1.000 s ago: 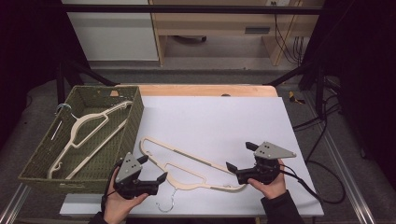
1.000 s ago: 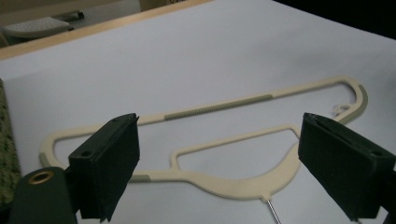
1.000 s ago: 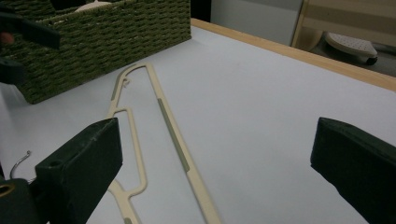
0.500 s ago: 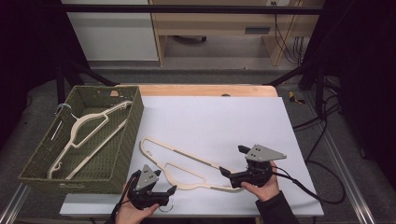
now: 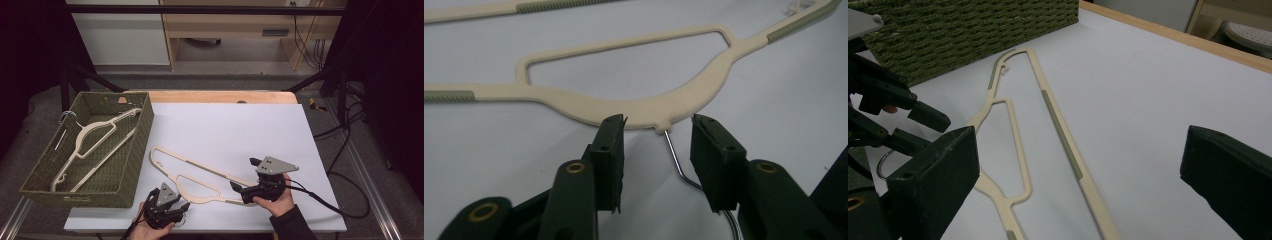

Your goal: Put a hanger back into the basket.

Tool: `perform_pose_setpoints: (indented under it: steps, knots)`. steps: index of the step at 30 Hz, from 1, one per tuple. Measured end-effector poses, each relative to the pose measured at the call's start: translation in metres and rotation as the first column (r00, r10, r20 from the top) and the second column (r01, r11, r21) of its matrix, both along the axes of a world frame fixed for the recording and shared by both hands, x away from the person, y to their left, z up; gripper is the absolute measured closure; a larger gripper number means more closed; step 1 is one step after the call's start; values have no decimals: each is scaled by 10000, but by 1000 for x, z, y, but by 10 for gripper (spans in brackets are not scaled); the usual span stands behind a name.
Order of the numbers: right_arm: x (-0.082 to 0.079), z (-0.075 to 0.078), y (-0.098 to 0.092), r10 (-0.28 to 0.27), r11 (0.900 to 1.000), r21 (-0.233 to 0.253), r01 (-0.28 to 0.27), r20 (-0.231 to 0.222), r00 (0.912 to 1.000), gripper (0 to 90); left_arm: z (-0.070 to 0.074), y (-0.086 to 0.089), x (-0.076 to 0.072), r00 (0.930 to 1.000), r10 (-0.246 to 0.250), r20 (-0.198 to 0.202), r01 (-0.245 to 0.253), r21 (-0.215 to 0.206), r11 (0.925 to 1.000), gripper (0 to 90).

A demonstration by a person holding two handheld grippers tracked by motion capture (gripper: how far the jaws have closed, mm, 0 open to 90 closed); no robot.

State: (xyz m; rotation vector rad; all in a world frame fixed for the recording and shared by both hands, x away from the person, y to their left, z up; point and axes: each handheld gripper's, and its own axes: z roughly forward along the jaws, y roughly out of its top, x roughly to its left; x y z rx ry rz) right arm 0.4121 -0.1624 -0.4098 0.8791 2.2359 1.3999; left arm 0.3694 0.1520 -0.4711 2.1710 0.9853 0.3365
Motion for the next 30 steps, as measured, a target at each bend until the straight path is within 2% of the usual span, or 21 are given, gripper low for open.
perform_pose_setpoints:
  steps: [5, 9, 16, 21, 25, 30]
  knots:
    - [0, -2, 3, 59, 10000, -74, -60, -15, 10000, 29, -4, -6, -2, 10000, 74, -64, -73, 181, 9998, 665]
    - [0, -2, 5, 75, 9999, -94, -76, -48, 10000, 29, -4, -9, -5, 9991, 403, 148, -408, 384, 9984, 706]
    - [0, -2, 7, 111, 9999, -76, -111, -63, 9999, 29, -4, -18, -11, 9980, 559, 308, -583, 854, 9946, 788]
    - [0, -3, 13, 206, 9997, -111, -207, -64, 9998, 29, -4, -19, -11, 9965, 818, 154, -828, 779, 9935, 816]
    - [0, -6, 20, 359, 9991, -201, -362, -123, 9993, 29, -5, -21, -14, 9950, 928, 380, -959, 886, 9914, 837]
    - [-1, -10, 31, 591, 9977, -310, -598, -235, 9980, 30, -5, -20, -13, 9949, 983, 215, -995, 633, 9930, 872]
